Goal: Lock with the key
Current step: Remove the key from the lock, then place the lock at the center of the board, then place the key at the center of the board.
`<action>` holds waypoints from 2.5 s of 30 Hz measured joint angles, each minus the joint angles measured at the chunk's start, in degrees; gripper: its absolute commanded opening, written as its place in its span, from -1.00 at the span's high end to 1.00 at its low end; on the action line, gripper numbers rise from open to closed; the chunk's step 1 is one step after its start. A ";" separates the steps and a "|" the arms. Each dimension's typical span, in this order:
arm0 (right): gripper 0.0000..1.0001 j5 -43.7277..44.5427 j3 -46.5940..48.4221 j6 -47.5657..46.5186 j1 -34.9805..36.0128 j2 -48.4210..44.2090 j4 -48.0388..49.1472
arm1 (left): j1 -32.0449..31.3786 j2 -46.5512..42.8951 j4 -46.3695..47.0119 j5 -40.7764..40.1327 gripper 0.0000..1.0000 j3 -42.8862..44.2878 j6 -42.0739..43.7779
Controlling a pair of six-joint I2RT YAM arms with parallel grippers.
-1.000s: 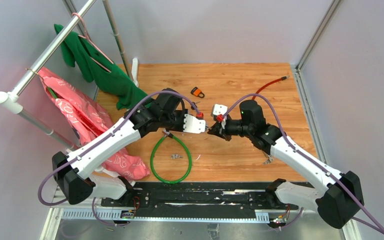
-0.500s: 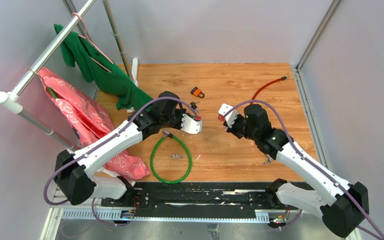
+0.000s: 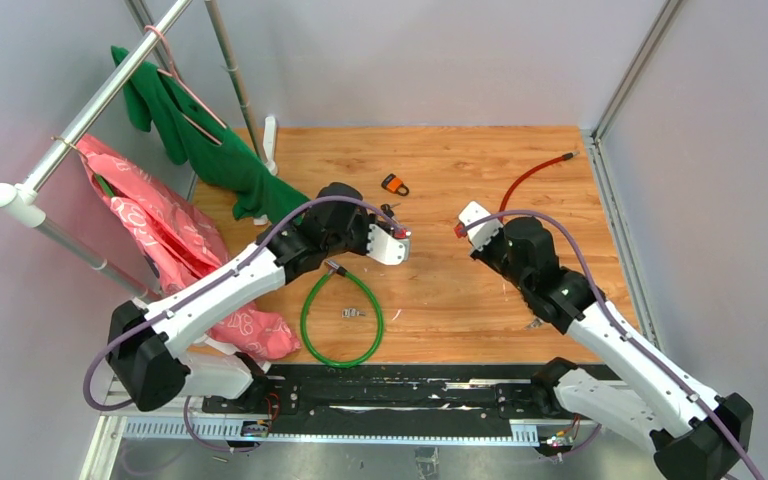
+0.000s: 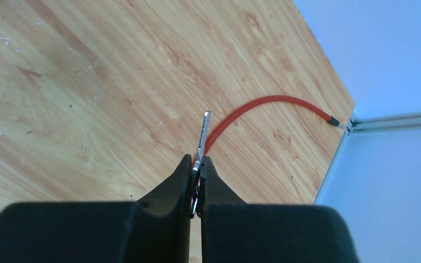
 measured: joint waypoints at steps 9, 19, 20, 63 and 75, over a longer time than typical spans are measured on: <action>1.00 6.47 0.50 7.69 -7.30 -2.43 4.07 | -8.28 6.75 21.05 2.58 1.00 0.11 -6.60; 1.00 3.87 0.50 11.15 -12.74 -5.95 5.64 | -15.50 24.02 34.53 6.71 1.00 0.17 -13.81; 1.00 3.39 0.50 11.32 -12.74 -5.95 5.64 | -15.98 24.90 35.28 7.30 1.00 0.17 -14.67; 1.00 -14.43 17.77 41.24 0.94 43.04 -0.66 | -5.46 -16.85 52.37 1.92 -1.00 -49.27 -76.81; 0.84 -6.91 21.44 44.96 5.55 53.27 -8.94 | -0.76 -20.44 62.05 0.79 -1.00 -49.99 -79.52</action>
